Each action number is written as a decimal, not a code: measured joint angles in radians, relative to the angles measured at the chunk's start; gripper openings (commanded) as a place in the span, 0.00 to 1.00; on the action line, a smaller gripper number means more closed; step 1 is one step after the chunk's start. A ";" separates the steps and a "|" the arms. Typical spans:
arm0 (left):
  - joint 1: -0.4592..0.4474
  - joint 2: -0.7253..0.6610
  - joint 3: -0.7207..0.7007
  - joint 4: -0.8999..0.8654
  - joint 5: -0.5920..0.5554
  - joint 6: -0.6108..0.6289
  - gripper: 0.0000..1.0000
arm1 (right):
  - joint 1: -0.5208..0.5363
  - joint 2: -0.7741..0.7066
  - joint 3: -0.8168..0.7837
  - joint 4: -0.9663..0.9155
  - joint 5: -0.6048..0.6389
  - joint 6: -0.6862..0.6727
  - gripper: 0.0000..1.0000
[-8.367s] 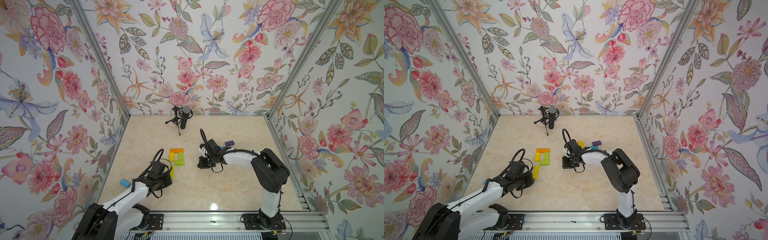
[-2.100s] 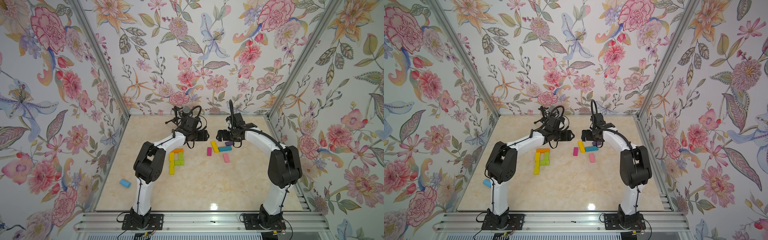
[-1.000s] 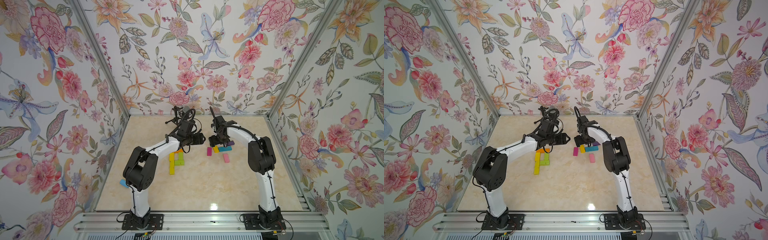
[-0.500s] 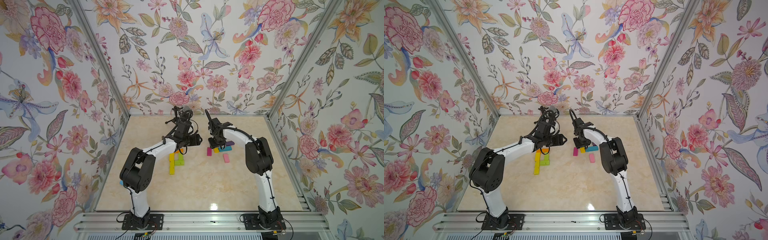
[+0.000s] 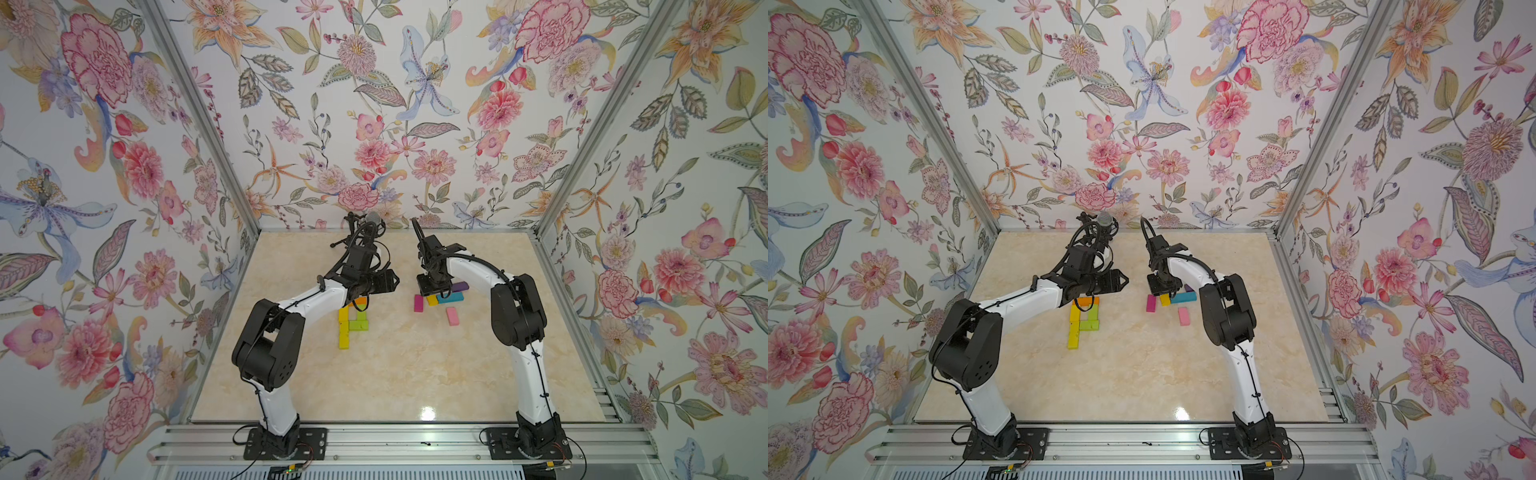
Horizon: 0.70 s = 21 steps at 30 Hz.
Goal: Assemble the letter p with building blocks
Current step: Pick up the building block from the center of the board.
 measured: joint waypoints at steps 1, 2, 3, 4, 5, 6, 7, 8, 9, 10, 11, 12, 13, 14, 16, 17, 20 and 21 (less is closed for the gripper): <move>0.000 0.000 0.000 0.000 0.000 0.000 0.70 | 0.003 0.000 -0.002 0.002 0.008 0.004 0.46; 0.001 0.000 0.000 0.000 0.000 0.000 0.70 | 0.002 -0.002 -0.005 0.005 0.014 0.008 0.46; 0.002 0.000 -0.001 0.000 0.000 0.000 0.70 | 0.002 -0.002 -0.006 0.006 0.014 0.013 0.46; 0.003 0.000 -0.003 0.005 0.003 0.000 0.70 | 0.000 -0.003 -0.009 0.009 0.010 0.018 0.46; 0.004 0.000 -0.006 0.009 0.004 0.000 0.70 | -0.003 -0.007 -0.015 0.016 0.002 0.023 0.46; 0.006 0.000 -0.008 0.010 0.004 0.000 0.70 | -0.005 -0.011 -0.021 0.022 -0.004 0.026 0.46; 0.007 0.000 -0.010 0.013 0.004 0.000 0.70 | -0.007 -0.015 -0.027 0.029 -0.014 0.030 0.47; 0.009 0.000 -0.011 0.015 0.004 0.000 0.70 | -0.010 -0.016 -0.031 0.033 -0.022 0.033 0.48; 0.009 0.000 -0.011 0.016 0.004 0.000 0.70 | -0.011 -0.017 -0.031 0.035 -0.028 0.035 0.49; 0.010 0.000 -0.011 0.019 0.004 -0.001 0.70 | -0.014 -0.017 -0.032 0.039 -0.037 0.039 0.49; 0.010 0.000 -0.013 0.024 0.004 -0.004 0.70 | -0.018 -0.017 -0.032 0.046 -0.048 0.041 0.49; 0.010 0.000 -0.014 0.026 0.004 -0.005 0.70 | -0.021 -0.017 -0.032 0.051 -0.056 0.044 0.49; 0.010 0.000 -0.017 0.029 0.005 -0.008 0.70 | -0.024 -0.017 -0.033 0.057 -0.066 0.048 0.49; 0.010 0.000 -0.020 0.031 0.004 -0.008 0.70 | -0.027 -0.017 -0.034 0.059 -0.075 0.050 0.49; 0.010 0.000 -0.026 0.033 0.005 -0.008 0.70 | -0.030 -0.017 -0.034 0.060 -0.084 0.055 0.50; 0.010 0.000 -0.027 0.033 0.004 -0.008 0.70 | -0.030 -0.017 -0.034 0.061 -0.084 0.056 0.50; 0.011 0.000 -0.027 0.036 0.005 -0.008 0.70 | -0.030 -0.017 -0.034 0.062 -0.083 0.059 0.51; 0.011 0.000 -0.027 0.037 0.005 -0.008 0.70 | -0.030 -0.017 -0.034 0.063 -0.080 0.059 0.51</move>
